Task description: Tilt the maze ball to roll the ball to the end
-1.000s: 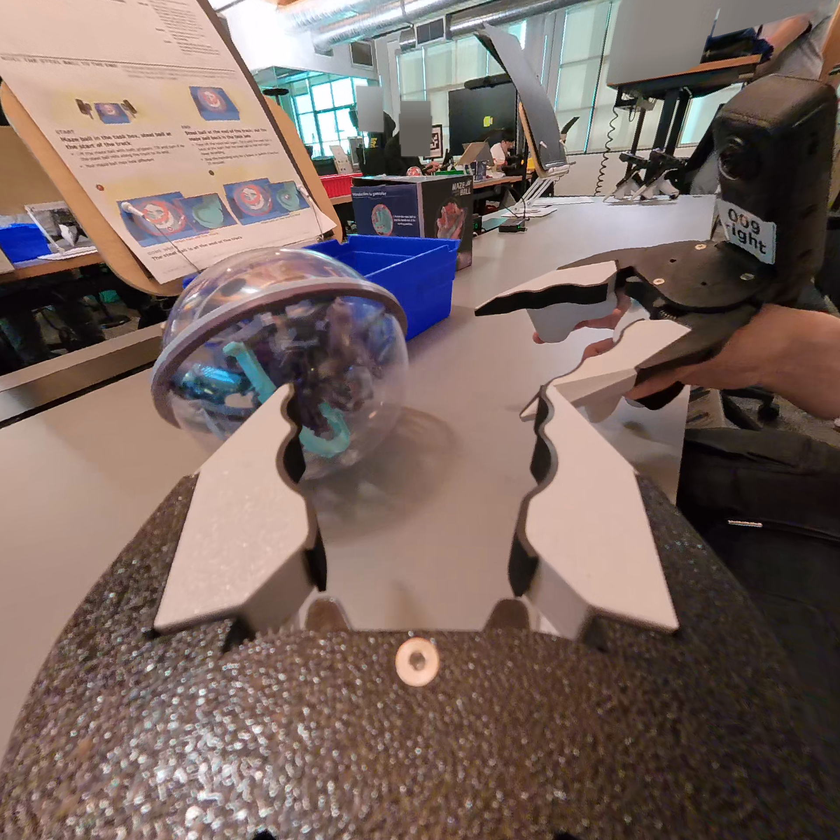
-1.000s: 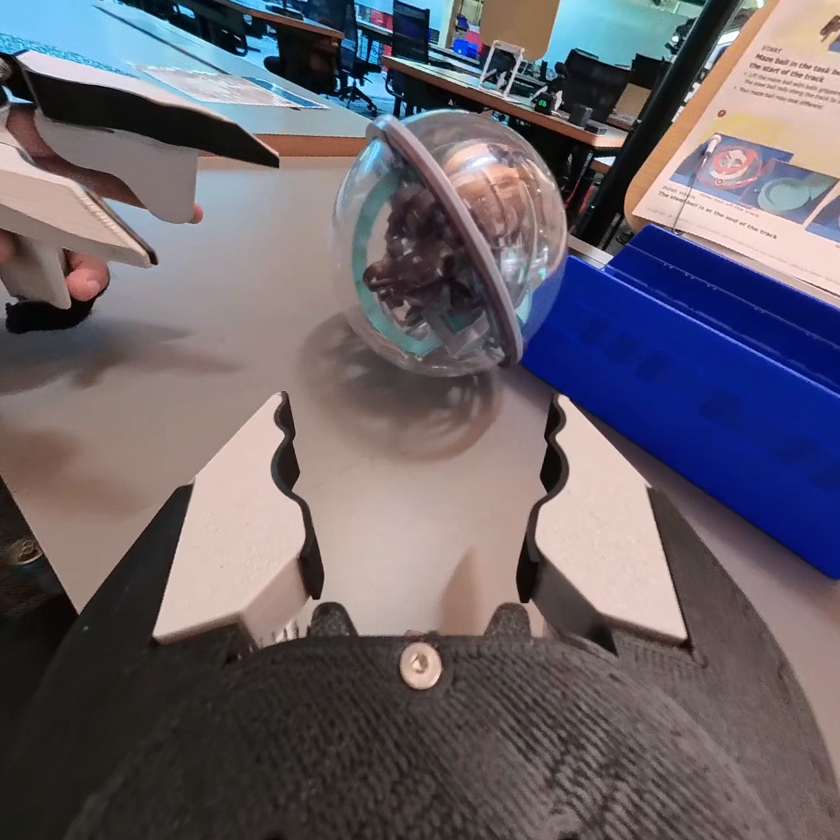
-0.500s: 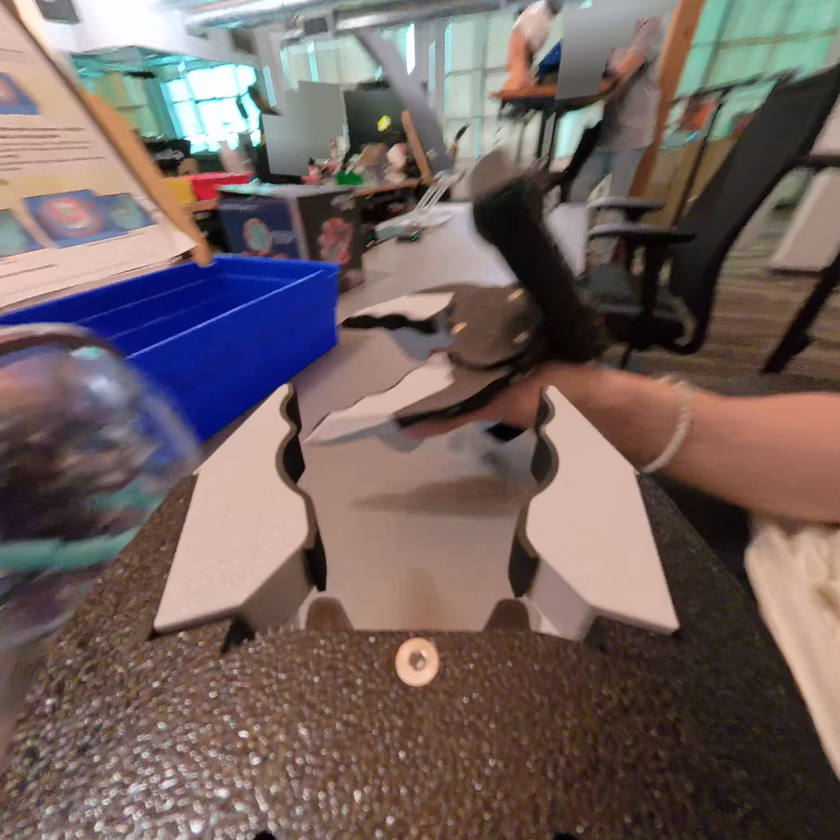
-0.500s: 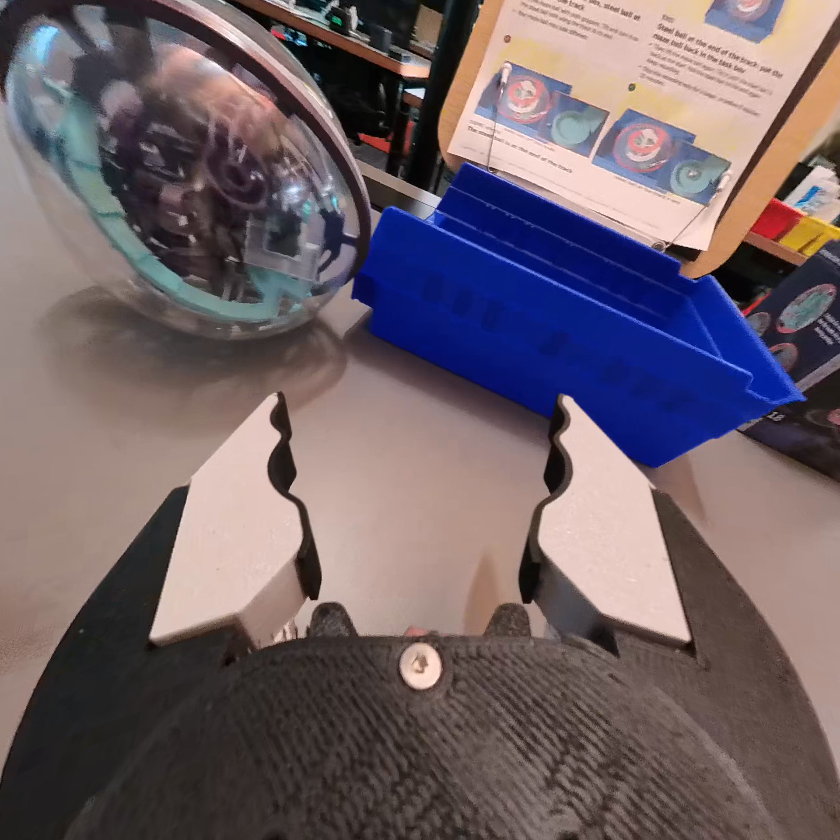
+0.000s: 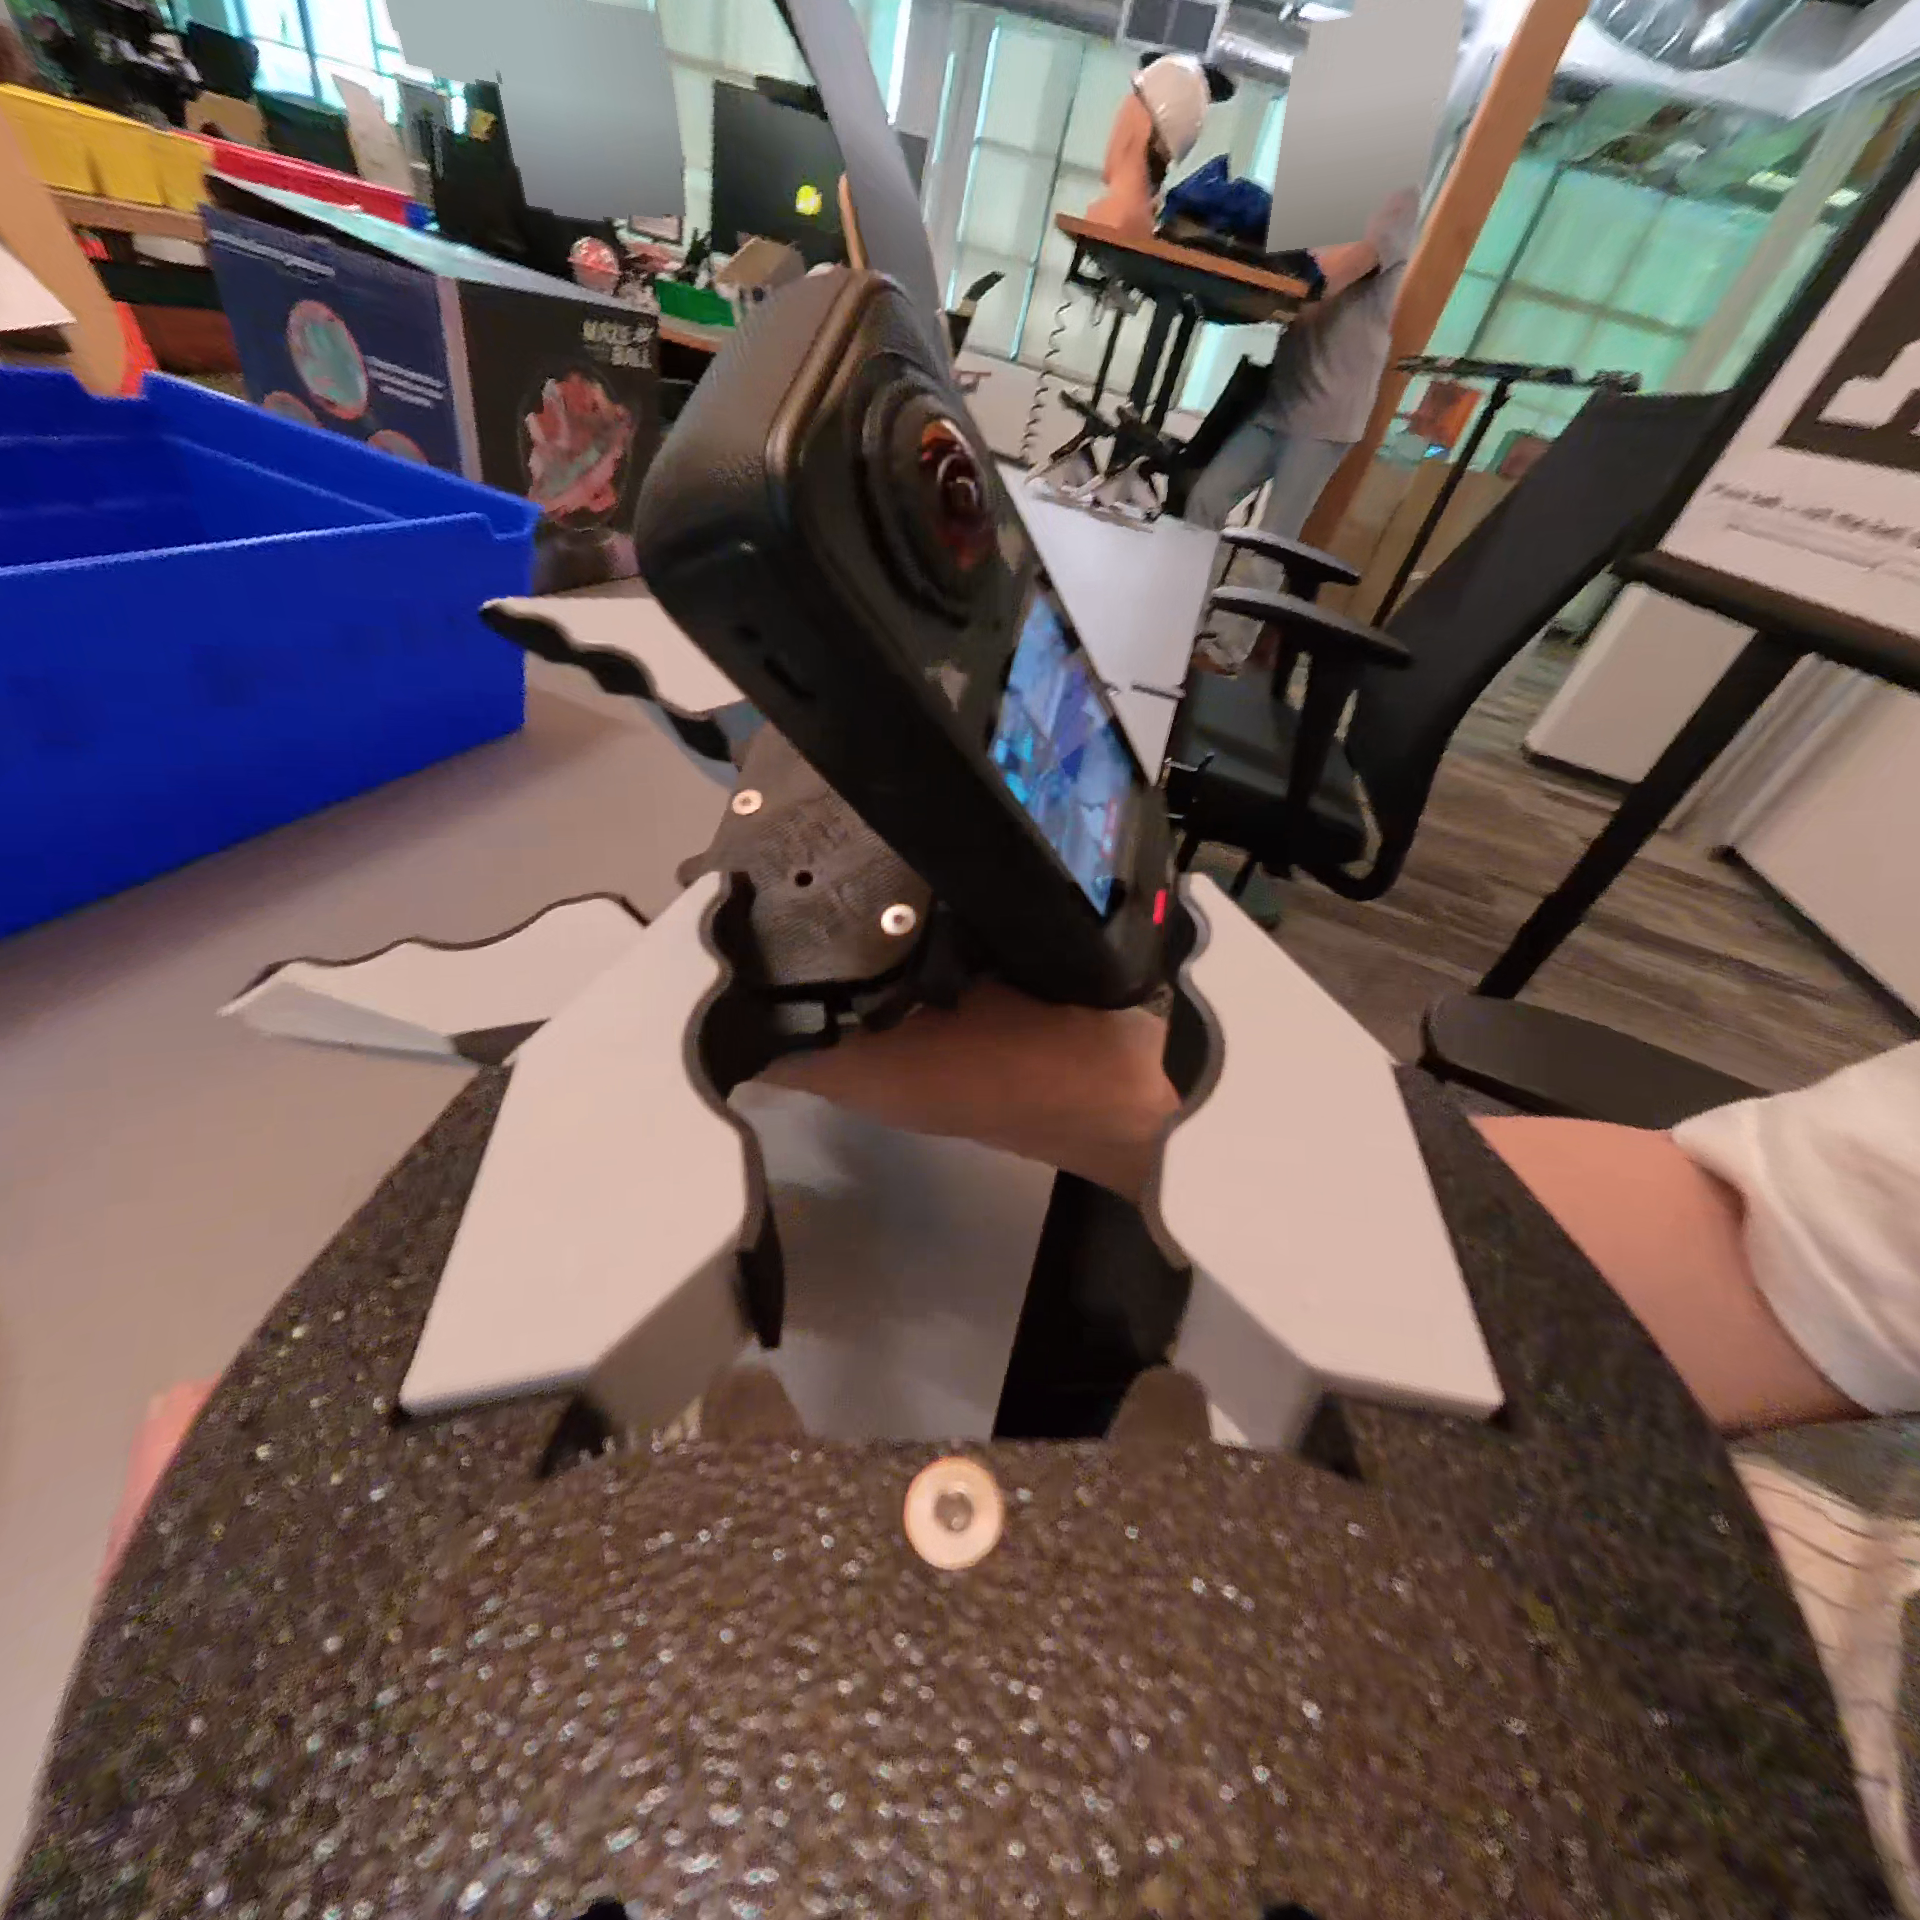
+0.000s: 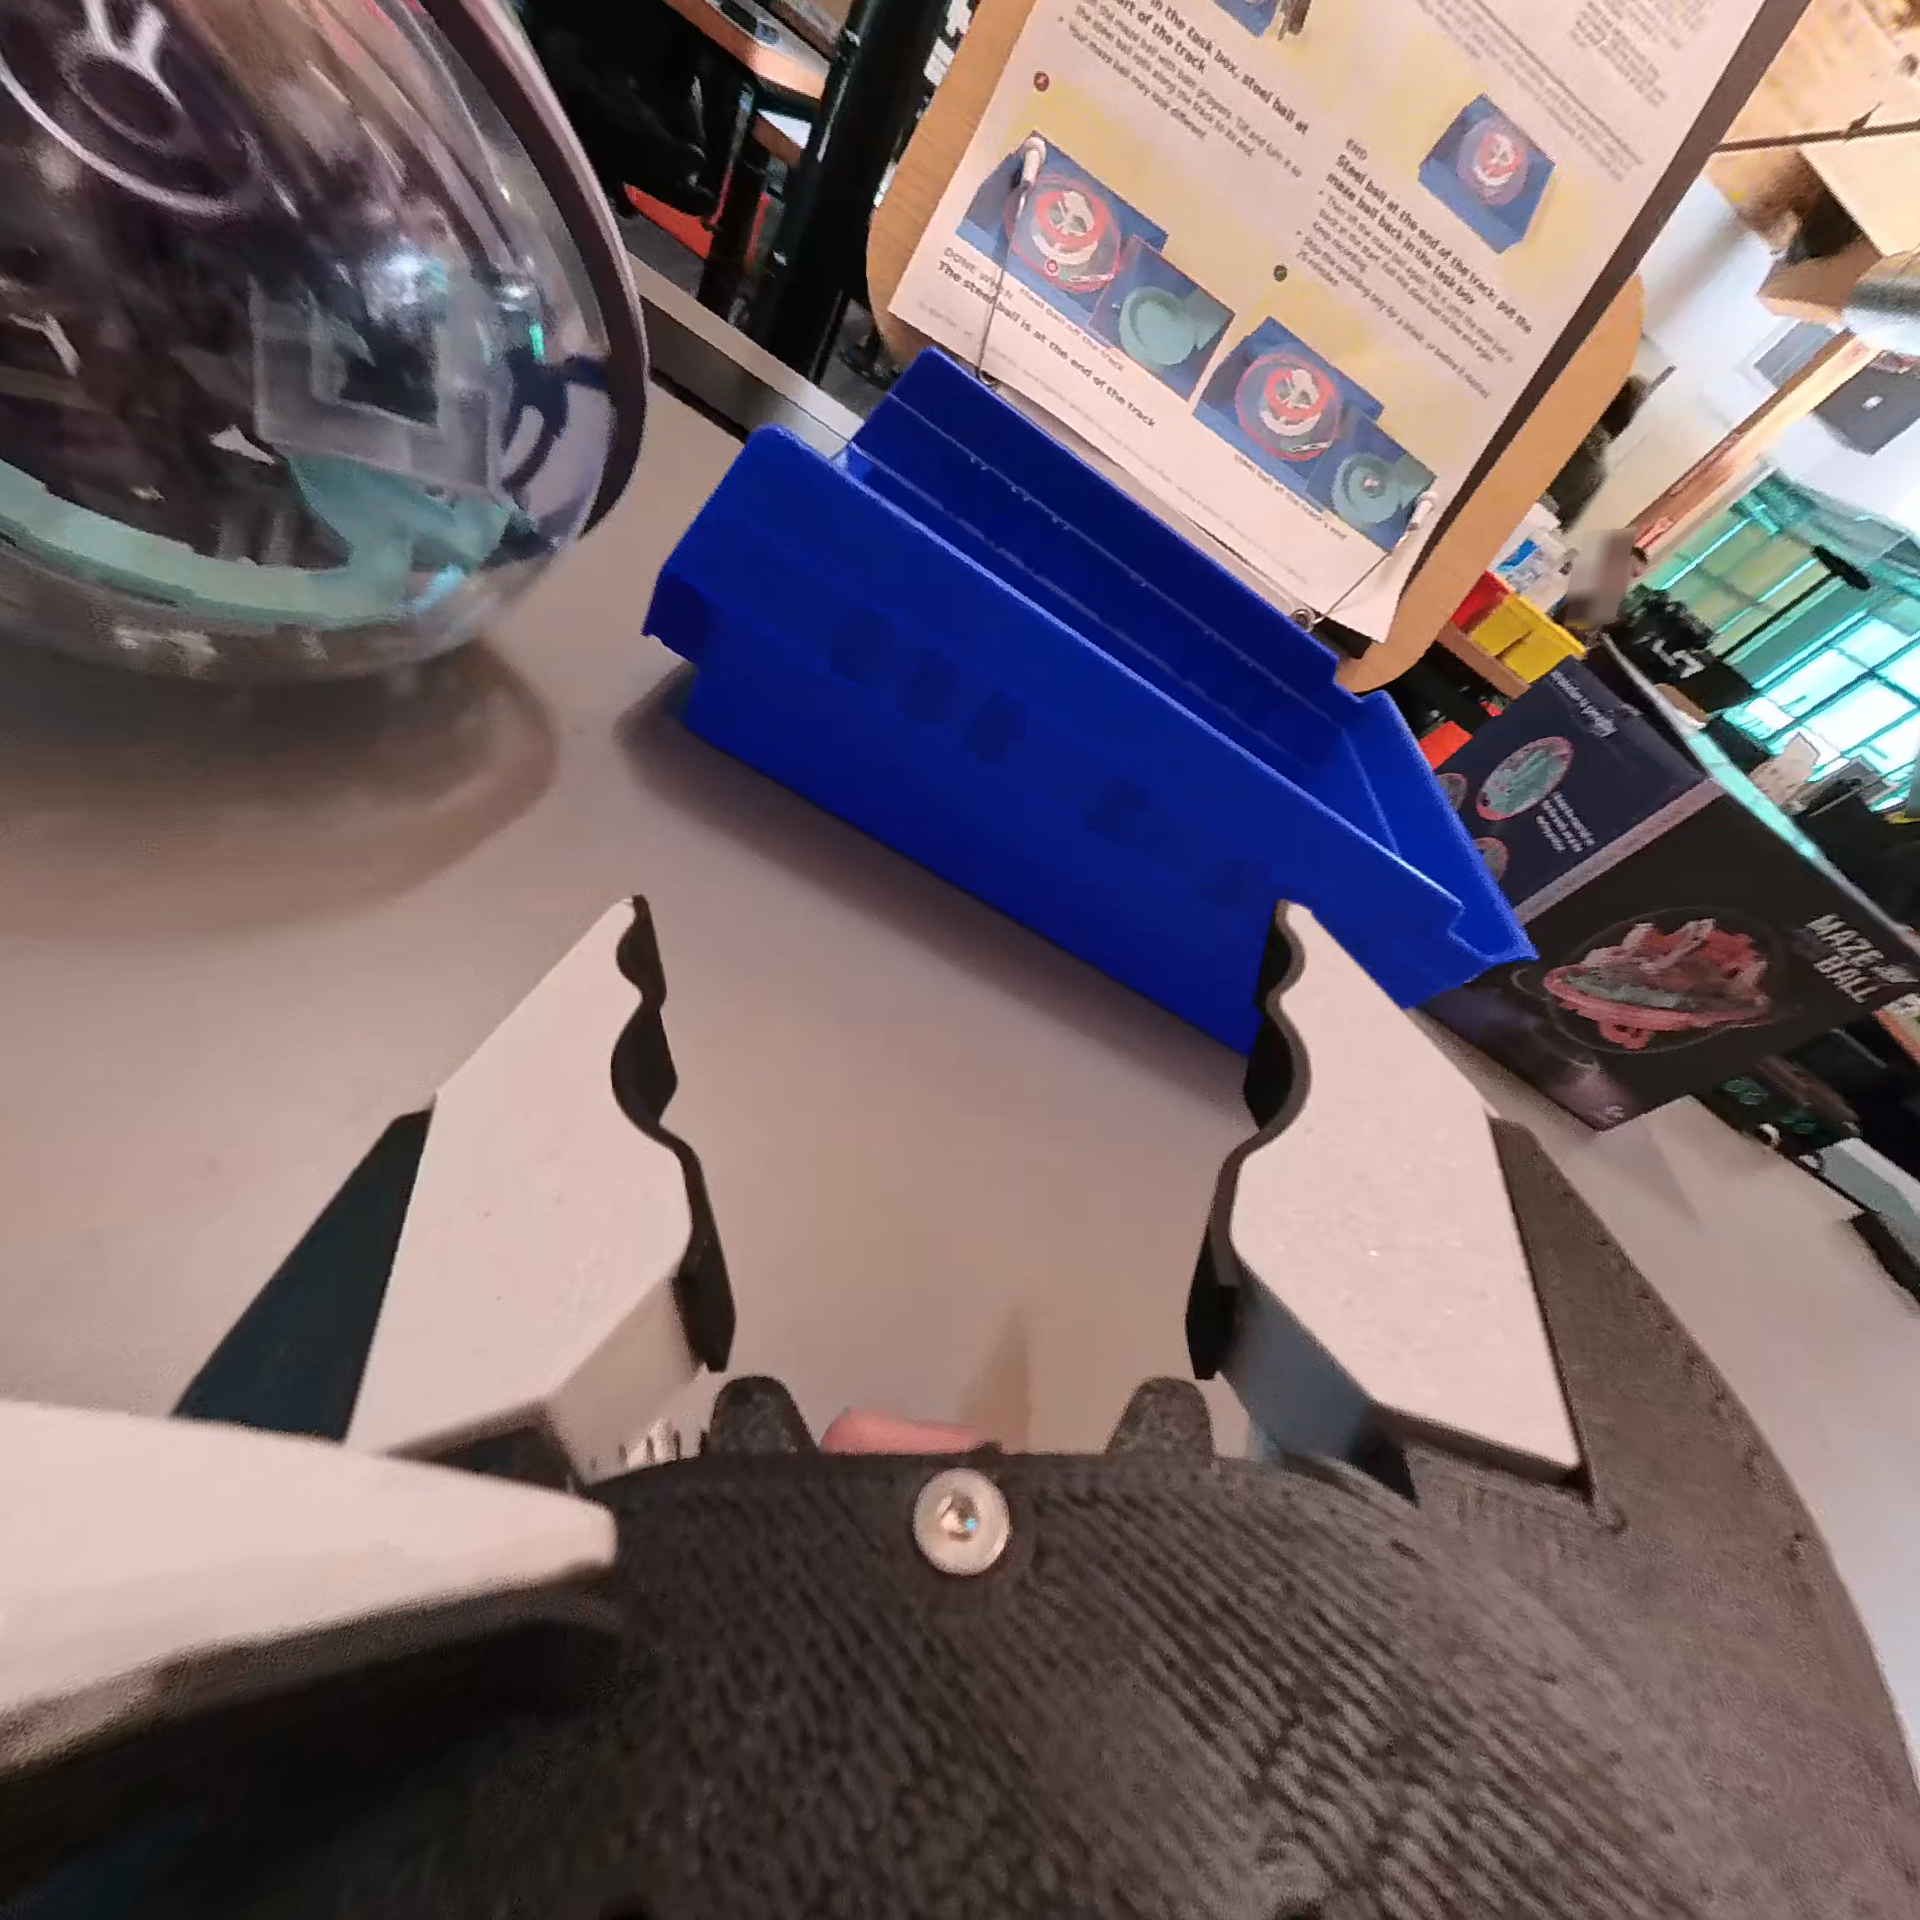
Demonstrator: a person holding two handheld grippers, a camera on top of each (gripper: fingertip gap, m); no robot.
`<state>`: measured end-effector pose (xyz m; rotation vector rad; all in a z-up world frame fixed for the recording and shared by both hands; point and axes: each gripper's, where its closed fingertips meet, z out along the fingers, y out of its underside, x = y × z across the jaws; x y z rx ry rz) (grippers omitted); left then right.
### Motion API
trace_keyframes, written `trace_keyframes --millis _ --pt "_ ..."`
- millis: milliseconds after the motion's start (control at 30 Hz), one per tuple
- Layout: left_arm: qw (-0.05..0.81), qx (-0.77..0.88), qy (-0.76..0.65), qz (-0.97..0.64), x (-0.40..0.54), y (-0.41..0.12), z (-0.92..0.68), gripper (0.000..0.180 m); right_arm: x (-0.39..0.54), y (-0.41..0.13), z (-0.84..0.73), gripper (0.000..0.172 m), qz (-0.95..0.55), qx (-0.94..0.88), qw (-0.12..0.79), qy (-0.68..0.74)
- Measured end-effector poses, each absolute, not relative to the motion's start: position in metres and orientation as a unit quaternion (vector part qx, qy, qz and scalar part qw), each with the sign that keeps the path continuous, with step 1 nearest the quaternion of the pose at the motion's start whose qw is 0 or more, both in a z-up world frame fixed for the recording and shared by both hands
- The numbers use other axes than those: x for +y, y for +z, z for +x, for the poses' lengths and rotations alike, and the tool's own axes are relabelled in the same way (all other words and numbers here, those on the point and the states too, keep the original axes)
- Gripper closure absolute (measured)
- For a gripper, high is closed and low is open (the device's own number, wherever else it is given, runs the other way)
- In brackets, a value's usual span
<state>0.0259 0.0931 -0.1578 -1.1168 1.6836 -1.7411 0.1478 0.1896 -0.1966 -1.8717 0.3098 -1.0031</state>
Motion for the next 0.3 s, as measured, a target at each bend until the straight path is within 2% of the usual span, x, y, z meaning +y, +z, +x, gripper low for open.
trace_keyframes --millis 33,133,300 --pt "0.242 0.617 -0.623 -0.414 0.096 -0.161 0.028 0.103 0.188 -0.197 0.149 0.060 -0.765 0.125 0.474 -0.417" --pt "0.253 0.615 -0.593 -0.454 0.108 -0.170 0.033 0.075 0.181 -0.196 0.155 0.061 -0.760 0.118 0.456 -0.448" --pt "0.235 0.608 -0.577 -0.493 0.117 -0.180 0.036 0.056 0.171 -0.190 0.164 0.060 -0.749 0.102 0.424 -0.498"
